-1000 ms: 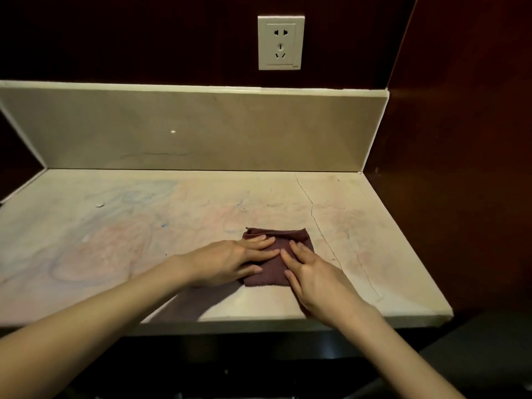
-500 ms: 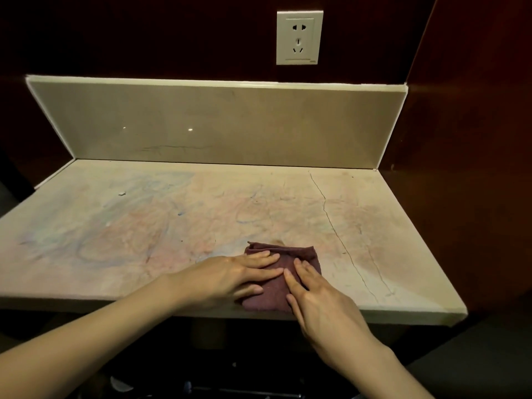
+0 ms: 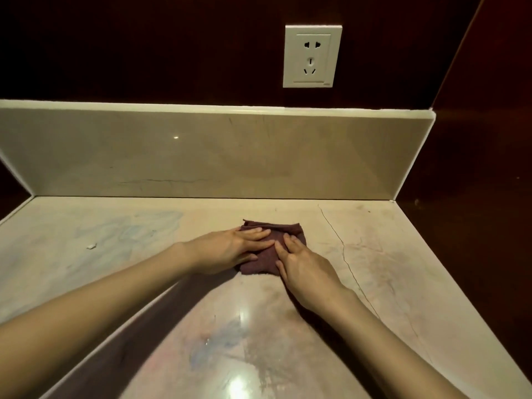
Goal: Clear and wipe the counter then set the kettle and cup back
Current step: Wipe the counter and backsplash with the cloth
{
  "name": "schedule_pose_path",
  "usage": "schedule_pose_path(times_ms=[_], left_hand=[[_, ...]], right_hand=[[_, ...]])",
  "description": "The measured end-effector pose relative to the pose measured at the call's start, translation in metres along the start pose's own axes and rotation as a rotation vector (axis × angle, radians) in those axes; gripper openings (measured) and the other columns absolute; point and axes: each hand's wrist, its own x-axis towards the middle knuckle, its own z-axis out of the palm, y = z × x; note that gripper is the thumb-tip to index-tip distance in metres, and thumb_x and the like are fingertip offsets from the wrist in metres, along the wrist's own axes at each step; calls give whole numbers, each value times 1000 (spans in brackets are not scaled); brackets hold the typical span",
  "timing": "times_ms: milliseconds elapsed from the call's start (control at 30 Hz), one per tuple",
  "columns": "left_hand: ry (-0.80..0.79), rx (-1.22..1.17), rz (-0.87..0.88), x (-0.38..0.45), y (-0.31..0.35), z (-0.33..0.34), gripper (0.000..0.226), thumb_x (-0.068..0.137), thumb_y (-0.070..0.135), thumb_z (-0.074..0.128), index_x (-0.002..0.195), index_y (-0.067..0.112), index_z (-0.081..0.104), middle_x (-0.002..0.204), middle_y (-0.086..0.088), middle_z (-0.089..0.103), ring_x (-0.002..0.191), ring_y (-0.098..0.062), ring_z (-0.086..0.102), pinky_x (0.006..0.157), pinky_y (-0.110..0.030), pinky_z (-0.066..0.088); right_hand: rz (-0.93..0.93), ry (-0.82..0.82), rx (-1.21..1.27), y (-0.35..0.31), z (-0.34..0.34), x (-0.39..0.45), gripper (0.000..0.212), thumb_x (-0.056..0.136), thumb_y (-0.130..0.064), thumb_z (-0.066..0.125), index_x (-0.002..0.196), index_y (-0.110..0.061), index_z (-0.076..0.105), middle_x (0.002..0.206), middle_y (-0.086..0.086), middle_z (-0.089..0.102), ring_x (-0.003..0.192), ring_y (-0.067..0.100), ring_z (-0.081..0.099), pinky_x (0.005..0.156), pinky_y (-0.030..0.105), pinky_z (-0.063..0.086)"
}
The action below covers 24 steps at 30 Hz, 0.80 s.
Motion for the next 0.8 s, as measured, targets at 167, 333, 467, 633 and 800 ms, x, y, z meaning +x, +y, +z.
schedule_pose_path(times_ms=[167, 333, 467, 633, 800], left_hand=[[-17, -26, -17, 39, -42, -12, 48, 102, 20, 36, 149, 22, 25, 159, -2, 13, 147, -14, 11, 112, -12, 0], [-41, -35, -37, 66, -67, -21, 49, 102, 14, 37, 149, 20, 24, 159, -5, 14, 147, -16, 13, 116, -21, 5], [-55, -39, -65, 69, -71, -19, 48, 103, 23, 32, 150, 23, 21, 159, 2, 14, 147, -11, 11, 119, -42, 12], [-38, -68, -69, 67, -64, -18, 49, 103, 22, 34, 150, 21, 21, 159, -1, 13, 147, -15, 10, 118, -46, 13], [5, -67, -48, 44, -44, -9, 49, 103, 22, 36, 149, 23, 21, 160, -4, 10, 148, -17, 8, 114, -20, -1]], right_hand=[[51, -9, -23, 15, -4, 55, 50, 105, -29, 25, 152, -12, 19, 160, 10, 13, 147, 19, 15, 114, 28, 20], [89, -7, -27, 26, -5, 89, 50, 104, -28, 26, 151, -11, 22, 159, 10, 16, 146, 19, 17, 114, 28, 19], [94, -32, -20, 32, -9, 104, 49, 104, -28, 26, 150, -12, 23, 159, 9, 17, 146, 19, 17, 114, 28, 17], [106, -31, -11, 30, -8, 99, 48, 104, -27, 26, 151, -13, 23, 159, 7, 16, 146, 19, 16, 113, 29, 20], [65, 0, -10, 20, -5, 62, 48, 104, -27, 26, 150, -15, 24, 159, 6, 17, 146, 18, 17, 111, 30, 25]])
